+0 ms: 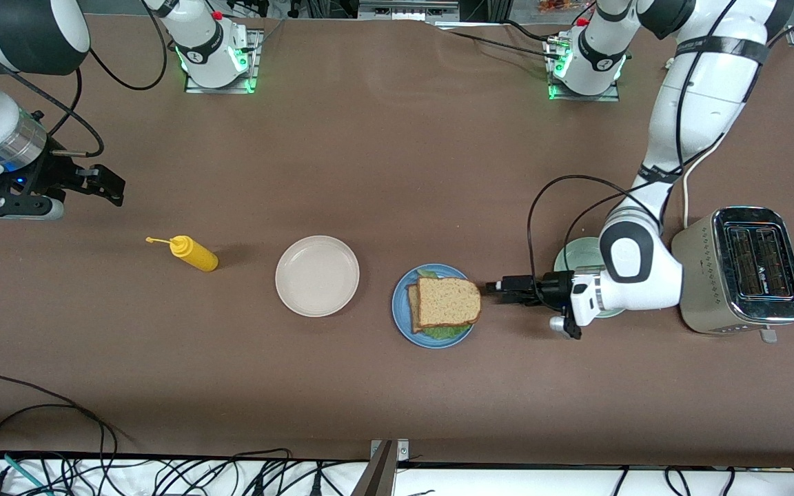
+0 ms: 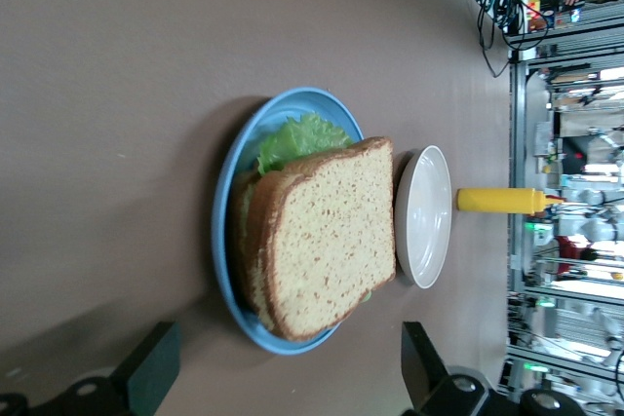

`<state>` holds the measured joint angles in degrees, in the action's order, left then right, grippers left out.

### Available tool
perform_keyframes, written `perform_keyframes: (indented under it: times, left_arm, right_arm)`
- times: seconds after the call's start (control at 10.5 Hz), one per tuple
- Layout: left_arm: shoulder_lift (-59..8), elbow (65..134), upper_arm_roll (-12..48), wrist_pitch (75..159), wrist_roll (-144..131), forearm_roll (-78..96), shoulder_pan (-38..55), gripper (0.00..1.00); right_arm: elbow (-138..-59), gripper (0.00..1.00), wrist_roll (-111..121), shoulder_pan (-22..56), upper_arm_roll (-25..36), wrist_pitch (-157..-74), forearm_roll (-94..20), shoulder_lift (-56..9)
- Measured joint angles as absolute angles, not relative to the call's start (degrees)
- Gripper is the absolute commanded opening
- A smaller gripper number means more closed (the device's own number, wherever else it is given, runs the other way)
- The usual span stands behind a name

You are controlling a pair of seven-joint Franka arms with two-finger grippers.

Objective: Make sandwich in blue plate with both arms

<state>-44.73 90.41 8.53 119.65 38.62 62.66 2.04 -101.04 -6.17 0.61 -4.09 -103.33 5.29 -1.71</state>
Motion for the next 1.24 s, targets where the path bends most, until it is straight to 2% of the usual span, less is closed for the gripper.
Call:
perform_keyframes:
  times: [0.19, 0.48, 0.86, 1.24]
  left_arm:
    - [-39.28, 92.8, 6.34, 119.54, 37.52, 53.59, 1.99, 1.0]
    - [-26.63, 97.51, 4.34, 117.79, 27.72, 33.69, 1.71, 1.0]
    - [-12.78, 100.1, 4.14, 107.04, 14.99, 15.33, 1.7, 1.0]
    - [-4.51, 100.06, 3.93, 96.55, 12.86, 4.69, 1.64, 1.0]
  right_arm:
    - [-101.05, 1.0, -6.26, 0.61, -4.09, -103.33, 5.29, -1.89]
    - [-101.11, 1.0, -6.5, 0.61, -4.09, -103.33, 5.29, -2.02]
    - [-101.47, 1.0, -6.94, 0.62, -4.12, -103.42, 5.29, -2.2]
    - [-101.99, 1.0, -8.01, 0.62, -4.25, -104.65, 5.18, -2.19]
